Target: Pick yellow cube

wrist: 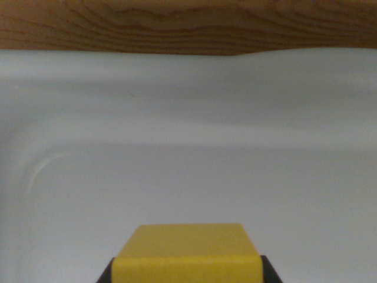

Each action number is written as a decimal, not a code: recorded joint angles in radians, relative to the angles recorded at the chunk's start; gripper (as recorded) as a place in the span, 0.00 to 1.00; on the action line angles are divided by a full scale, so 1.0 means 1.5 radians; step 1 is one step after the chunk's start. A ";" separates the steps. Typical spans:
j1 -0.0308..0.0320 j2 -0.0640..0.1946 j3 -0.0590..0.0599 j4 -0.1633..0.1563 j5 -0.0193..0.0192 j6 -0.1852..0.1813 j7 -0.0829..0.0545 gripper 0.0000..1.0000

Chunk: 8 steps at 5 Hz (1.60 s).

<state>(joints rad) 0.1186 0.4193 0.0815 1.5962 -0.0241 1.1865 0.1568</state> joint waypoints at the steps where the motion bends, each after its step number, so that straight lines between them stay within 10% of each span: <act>1: -0.0002 -0.011 0.001 0.019 0.0011 0.030 0.000 1.00; 8: -0.0006 -0.040 0.002 0.071 0.0039 0.111 -0.002 1.00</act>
<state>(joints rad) 0.1177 0.3600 0.0846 1.7030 -0.0182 1.3525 0.1543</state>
